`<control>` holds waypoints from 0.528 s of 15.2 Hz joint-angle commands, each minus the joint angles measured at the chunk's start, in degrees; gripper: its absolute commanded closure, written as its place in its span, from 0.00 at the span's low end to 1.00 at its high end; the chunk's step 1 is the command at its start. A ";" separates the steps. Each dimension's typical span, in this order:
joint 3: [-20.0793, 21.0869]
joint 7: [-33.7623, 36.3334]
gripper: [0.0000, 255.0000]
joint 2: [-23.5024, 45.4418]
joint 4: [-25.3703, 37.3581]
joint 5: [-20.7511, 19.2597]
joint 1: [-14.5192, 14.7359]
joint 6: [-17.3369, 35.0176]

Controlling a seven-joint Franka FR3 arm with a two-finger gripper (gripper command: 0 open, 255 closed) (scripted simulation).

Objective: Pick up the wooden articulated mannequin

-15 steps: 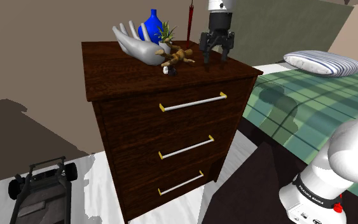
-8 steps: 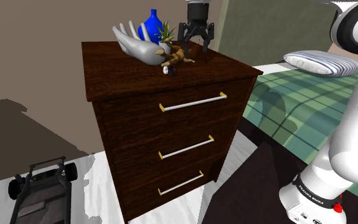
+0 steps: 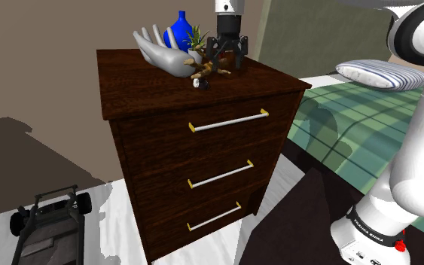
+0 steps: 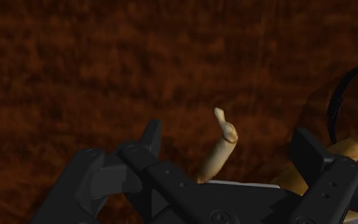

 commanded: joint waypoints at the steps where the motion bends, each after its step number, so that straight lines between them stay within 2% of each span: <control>1: 0.05 0.15 0.00 -0.32 -1.51 0.06 0.05 1.24; 2: 0.05 0.15 0.00 -0.30 -1.48 0.06 0.05 1.23; 3: 0.05 0.17 1.00 -0.29 -1.48 0.05 0.06 1.23; 8: 0.05 0.16 1.00 -0.25 -1.44 0.05 0.06 1.23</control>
